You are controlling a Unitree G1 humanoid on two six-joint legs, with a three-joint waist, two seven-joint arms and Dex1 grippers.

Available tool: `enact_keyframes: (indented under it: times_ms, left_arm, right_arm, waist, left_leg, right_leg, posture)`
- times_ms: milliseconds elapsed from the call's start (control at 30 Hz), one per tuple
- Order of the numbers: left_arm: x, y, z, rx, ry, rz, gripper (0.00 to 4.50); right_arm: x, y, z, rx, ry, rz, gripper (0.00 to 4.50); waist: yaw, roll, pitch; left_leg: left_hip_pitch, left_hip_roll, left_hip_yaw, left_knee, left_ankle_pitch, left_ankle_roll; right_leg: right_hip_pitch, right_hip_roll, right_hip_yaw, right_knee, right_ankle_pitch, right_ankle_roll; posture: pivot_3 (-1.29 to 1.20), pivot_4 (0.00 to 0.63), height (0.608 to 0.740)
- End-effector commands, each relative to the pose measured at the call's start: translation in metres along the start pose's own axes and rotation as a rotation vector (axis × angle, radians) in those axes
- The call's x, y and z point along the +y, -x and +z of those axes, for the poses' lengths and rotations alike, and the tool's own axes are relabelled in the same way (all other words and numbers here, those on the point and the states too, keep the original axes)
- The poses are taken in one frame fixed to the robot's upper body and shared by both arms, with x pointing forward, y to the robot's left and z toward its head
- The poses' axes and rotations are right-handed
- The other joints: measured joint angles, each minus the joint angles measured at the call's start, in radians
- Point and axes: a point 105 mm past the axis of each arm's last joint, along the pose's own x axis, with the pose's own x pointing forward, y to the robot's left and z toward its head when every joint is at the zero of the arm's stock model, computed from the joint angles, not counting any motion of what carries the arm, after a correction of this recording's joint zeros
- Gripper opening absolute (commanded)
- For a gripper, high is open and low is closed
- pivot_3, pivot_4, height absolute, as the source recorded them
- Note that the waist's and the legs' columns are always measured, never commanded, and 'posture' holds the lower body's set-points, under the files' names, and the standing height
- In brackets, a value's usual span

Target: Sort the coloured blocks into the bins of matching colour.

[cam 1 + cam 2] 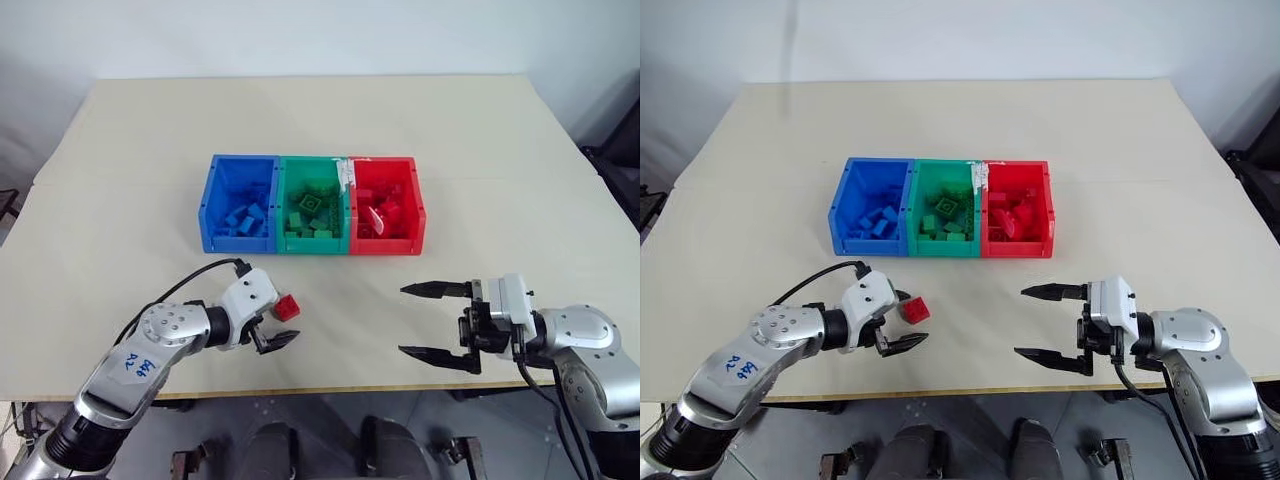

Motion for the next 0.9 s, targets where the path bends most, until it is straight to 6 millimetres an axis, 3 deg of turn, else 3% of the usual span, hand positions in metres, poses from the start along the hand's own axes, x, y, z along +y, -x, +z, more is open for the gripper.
enact_keyframes:
  times_ms: [33, 233, 367, 533, 633, 900]
  left_arm:
    - [0.005, -0.003, -0.011, 0.051, 0.005, 0.027, 3.26]
    - [0.007, -0.006, -0.006, 0.005, 0.008, 0.018, 1.46]
    - [0.007, -0.001, 0.034, -0.207, 0.035, -0.073, 1.47]
    - [0.04, -0.002, 0.09, -0.422, 0.036, -0.012, 1.47]
    - [0.055, -0.03, 0.126, -0.516, -0.062, 0.015, 1.47]
    - [0.057, -0.094, 0.194, -0.664, -0.205, 0.008, 1.47]
  right_arm:
    - [0.004, 0.005, 0.007, -0.004, 0.019, -0.028, 4.5]
    - [0.009, 0.011, -0.001, 0.001, -0.014, -0.084, 4.5]
    - [0.005, 0.019, -0.006, -0.014, -0.039, -0.193, 4.5]
    - [-0.008, 0.028, -0.002, -0.112, -0.055, -0.425, 4.5]
    - [-0.015, 0.029, 0.003, -0.157, -0.034, -0.577, 4.5]
    - [-0.014, 0.025, 0.011, -0.155, 0.0, -0.722, 4.5]
  waist:
    - [-0.001, 0.0, 0.0]
    - [-0.003, 0.0, 0.0]
    - [0.001, 0.0, 0.0]
    - [0.006, -0.001, 0.0]
    - [0.008, -0.001, -0.001]
    - [0.021, -0.002, -0.001]
  left_leg:
    - [0.0, 0.0, 0.0, 0.0, 0.0, 0.0]
    - [0.001, 0.0, 0.0, 0.0, 0.001, 0.0]
    - [0.001, 0.0, -0.001, 0.001, 0.002, 0.0]
    - [-0.001, 0.0, -0.001, 0.002, 0.002, 0.0]
    - [0.0, -0.001, 0.0, 0.002, 0.003, -0.001]
    - [-0.003, -0.002, 0.008, 0.001, 0.003, 0.0]
  right_leg:
    - [0.0, 0.0, 0.0, 0.0, 0.0, 0.0]
    - [0.001, 0.0, 0.001, 0.001, 0.0, 0.0]
    - [0.001, 0.0, 0.0, 0.002, 0.0, 0.0]
    - [0.0, 0.0, 0.0, 0.002, 0.0, 0.0]
    - [0.001, 0.0, -0.001, 0.003, 0.0, 0.001]
    - [-0.001, 0.0, -0.001, 0.0, 0.001, 0.001]
  posture:
    - [0.0, 0.15, 0.74]
    - [0.0, 0.15, 0.74]
    - [0.0, 0.15, 0.74]
    - [0.0, 0.15, 0.74]
    - [0.0, 0.15, 0.74]
    - [0.0, 0.15, 0.74]
